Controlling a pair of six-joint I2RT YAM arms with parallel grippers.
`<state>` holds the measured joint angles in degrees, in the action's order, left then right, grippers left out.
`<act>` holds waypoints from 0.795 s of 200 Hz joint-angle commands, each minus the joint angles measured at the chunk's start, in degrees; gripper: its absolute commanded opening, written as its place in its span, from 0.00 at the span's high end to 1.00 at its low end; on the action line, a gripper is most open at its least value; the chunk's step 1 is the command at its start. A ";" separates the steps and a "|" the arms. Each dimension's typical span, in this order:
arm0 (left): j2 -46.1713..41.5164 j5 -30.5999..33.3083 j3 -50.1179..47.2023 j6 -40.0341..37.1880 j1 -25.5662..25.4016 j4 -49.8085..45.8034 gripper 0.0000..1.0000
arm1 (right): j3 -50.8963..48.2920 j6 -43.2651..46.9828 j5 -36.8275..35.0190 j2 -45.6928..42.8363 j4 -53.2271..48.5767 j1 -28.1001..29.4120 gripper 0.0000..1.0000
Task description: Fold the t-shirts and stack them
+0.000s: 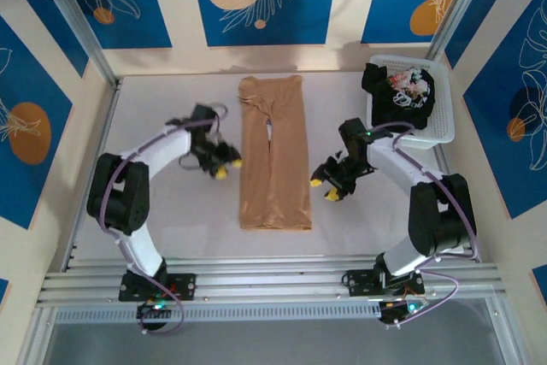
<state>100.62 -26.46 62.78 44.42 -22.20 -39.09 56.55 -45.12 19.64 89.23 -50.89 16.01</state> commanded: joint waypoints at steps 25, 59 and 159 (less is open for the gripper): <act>-3.95 -6.36 -11.69 6.08 -9.49 5.94 0.50 | -5.99 4.41 6.67 2.48 4.25 0.68 0.49; -2.56 -4.98 -11.87 7.58 -11.45 6.07 0.58 | -6.44 5.04 6.50 5.33 4.76 1.75 0.49; -5.32 -1.69 -10.44 6.22 -14.76 -3.88 0.52 | -3.45 4.11 2.94 11.65 3.32 10.70 0.49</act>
<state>96.29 -27.77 52.27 48.99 -35.14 -42.26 51.07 -41.25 22.52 99.02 -46.24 24.49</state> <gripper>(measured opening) 0.472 0.507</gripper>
